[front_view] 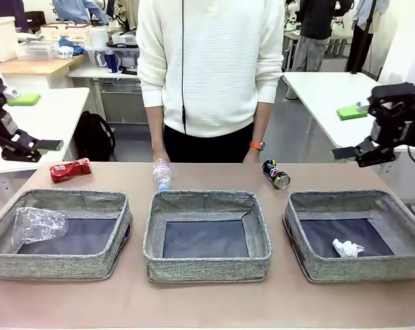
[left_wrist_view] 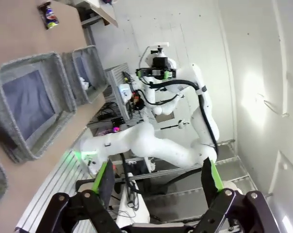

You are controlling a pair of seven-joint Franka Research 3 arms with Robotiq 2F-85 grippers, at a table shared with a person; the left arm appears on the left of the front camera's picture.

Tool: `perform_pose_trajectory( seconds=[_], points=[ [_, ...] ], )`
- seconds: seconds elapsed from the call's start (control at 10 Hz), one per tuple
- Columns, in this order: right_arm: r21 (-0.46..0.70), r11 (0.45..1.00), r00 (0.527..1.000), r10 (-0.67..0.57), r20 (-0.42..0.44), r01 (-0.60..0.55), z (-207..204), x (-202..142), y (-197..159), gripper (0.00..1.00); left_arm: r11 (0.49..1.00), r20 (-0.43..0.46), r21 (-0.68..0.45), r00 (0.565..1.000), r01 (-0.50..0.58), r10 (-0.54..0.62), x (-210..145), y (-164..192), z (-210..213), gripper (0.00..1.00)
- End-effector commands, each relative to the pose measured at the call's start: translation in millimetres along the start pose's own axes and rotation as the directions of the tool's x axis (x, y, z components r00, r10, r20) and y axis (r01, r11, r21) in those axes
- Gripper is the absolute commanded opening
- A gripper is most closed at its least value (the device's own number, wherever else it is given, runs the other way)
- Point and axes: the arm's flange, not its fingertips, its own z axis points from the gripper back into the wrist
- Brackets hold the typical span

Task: Sort the waste into the appropriate baskets.
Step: Place the picked waste into the Fabric basket indicated by the person.

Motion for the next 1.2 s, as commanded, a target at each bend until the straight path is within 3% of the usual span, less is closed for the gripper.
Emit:
perform_pose_trajectory(
  seconds=[0.0, 0.1, 0.2, 0.3, 1.1],
  points=[
    [0.020, 1.000, 0.999, 0.011, 0.046, -0.012, -22, -131, -55, 1.00, 0.994, 0.078, 0.103, 0.996, 0.024, -0.032, -35, 27, -4, 0.93],
    [0.014, 0.998, 0.994, -0.054, 0.094, 0.053, -21, -152, -68, 1.00, 0.995, 0.108, 0.092, 0.994, 0.022, -0.032, -34, 31, 4, 0.93],
    [0.007, 1.000, 1.000, -0.016, 0.021, 0.016, 13, 0, -8, 1.00, 0.999, 0.155, 0.040, 0.988, 0.003, -0.009, -33, 30, 6, 0.93],
    [0.007, 1.000, 1.000, -0.016, 0.021, 0.016, 13, 0, -8, 1.00, 0.996, 0.064, 0.084, 0.998, 0.003, -0.008, 6, 18, 16, 0.93],
    [0.007, 1.000, 1.000, -0.016, 0.021, 0.016, 13, 0, -8, 1.00, 0.996, 0.064, 0.084, 0.998, 0.003, -0.008, 6, 18, 16, 0.93]
  ],
)
